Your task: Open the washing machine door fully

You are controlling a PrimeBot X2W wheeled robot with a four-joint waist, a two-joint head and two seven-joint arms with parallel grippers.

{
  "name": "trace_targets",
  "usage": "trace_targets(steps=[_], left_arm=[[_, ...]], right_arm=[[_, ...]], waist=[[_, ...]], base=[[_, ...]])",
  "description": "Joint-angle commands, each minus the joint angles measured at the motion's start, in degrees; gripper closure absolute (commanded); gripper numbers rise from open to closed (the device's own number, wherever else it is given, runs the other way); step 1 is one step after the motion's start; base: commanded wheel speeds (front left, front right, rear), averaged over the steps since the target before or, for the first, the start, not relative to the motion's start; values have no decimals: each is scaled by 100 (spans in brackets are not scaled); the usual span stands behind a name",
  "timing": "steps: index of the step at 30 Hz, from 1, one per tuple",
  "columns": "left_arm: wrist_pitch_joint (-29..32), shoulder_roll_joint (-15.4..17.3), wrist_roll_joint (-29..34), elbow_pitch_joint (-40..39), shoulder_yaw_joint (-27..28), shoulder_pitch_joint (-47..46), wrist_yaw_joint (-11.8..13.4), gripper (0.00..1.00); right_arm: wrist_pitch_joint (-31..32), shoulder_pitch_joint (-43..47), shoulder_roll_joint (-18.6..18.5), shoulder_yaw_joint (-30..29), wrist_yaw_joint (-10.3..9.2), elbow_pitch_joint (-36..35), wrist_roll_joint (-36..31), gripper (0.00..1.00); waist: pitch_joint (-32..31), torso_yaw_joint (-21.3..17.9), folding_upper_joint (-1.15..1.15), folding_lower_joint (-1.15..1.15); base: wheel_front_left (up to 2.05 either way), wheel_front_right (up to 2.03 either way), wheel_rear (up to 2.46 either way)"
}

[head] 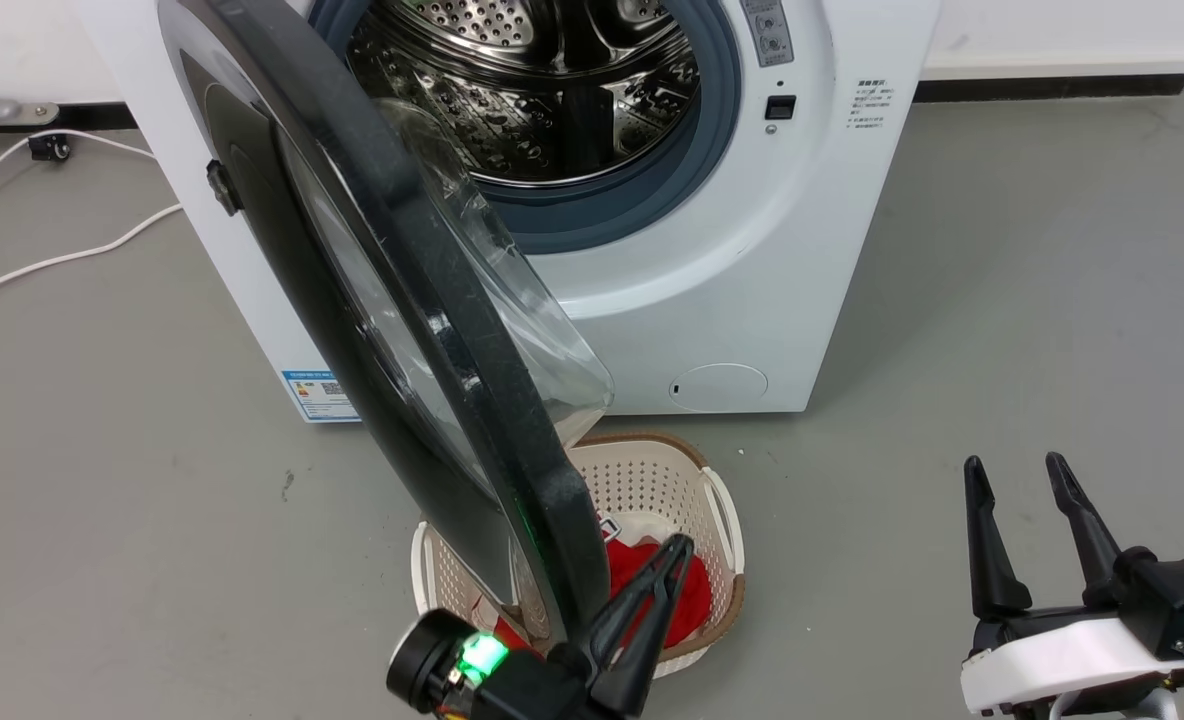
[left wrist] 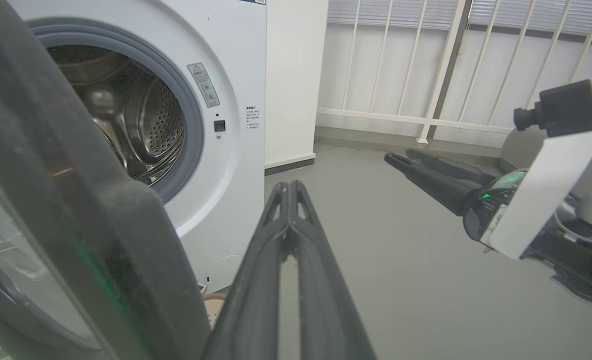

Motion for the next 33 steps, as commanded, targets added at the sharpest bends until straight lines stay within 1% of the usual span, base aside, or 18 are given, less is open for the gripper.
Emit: trace_targets(steps=[1,10,15,20,27,29,33], left_arm=[[-37,-20,18,59,39,-138,40,100],[-185,-127,-72,563,209,-625,270,100],[-201,-148,-167,737,276,-717,399,100],[-243,-149,-209,866,340,-725,464,100],[-303,-58,-218,949,439,-763,557,100],[-313,-26,-225,903,439,-693,562,100],[-290,19,-256,819,477,-514,658,100]], right_arm=[[18,-96,16,9,-4,17,31,0],[-11,-139,16,65,-4,90,109,0],[-16,-126,15,58,-4,120,145,0],[-20,-135,15,82,-4,148,178,0],[-17,-135,16,102,-4,171,201,0],[-3,-117,15,111,-4,184,206,0],[17,-89,15,110,-4,195,220,0]], waist=[[18,-8,0,0],[70,-91,0,0],[80,-96,0,0],[94,-66,0,0],[95,-44,0,0],[73,-43,0,0],[23,-34,0,0]], base=[[0,0,0],[0,0,0],[0,0,0],[0,0,0],[0,0,0],[0,0,0],[0,0,0]])
